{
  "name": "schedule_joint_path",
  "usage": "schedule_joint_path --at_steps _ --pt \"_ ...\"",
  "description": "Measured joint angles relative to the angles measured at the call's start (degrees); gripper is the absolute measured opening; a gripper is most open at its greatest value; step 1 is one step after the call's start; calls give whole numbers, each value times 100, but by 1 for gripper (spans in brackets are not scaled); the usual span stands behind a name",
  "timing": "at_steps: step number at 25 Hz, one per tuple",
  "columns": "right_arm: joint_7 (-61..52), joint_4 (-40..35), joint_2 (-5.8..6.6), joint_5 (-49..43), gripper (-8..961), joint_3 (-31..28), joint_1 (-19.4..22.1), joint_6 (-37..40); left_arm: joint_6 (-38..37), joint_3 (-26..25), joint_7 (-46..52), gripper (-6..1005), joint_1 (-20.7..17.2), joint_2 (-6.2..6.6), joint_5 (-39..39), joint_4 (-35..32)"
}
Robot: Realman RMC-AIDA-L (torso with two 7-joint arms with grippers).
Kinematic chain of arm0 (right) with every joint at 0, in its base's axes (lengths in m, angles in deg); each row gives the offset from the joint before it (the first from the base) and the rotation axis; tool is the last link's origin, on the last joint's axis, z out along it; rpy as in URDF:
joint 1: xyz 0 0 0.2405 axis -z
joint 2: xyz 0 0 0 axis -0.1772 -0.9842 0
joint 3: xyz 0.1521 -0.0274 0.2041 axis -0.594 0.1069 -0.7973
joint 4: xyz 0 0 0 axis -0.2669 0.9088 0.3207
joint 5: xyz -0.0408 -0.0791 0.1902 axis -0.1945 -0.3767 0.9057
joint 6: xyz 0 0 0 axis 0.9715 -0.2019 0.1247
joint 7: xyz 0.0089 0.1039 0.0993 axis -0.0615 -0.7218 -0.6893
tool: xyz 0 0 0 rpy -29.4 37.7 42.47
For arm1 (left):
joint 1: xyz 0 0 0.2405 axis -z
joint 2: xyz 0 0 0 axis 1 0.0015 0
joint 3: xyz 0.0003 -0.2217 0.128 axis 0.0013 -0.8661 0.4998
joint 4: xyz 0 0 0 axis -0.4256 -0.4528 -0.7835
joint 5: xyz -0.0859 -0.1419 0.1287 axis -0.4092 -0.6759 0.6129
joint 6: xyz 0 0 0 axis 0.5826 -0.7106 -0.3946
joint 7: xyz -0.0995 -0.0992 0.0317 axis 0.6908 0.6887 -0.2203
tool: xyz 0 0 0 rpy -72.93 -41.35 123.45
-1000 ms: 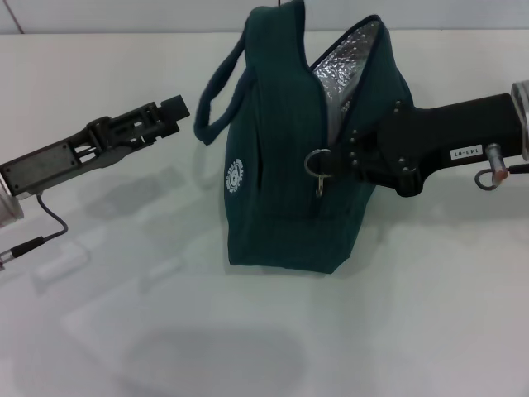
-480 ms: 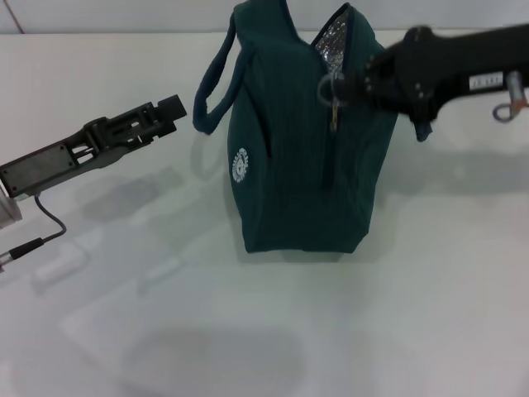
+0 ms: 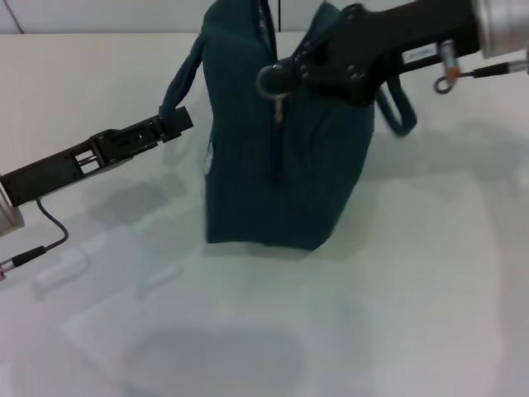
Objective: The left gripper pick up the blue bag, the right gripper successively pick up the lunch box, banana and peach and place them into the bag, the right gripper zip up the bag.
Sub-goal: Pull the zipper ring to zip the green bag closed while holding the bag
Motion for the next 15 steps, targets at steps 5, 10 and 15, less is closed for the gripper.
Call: schedule_joint_path --at_steps 5,10,15 --pt "-82 -51 88 -272 7 -230 -239 -229 -51 -37 -53 761 -82 13 0 -31" --pt "-81 123 126 -272 7 -501 -218 -376 -87 -36 -110 760 -114 -4 2 -35" --pt "-32 424 -15 -319 7 -454 -217 -399 -97 -2 -378 760 -107 -34 7 -36"
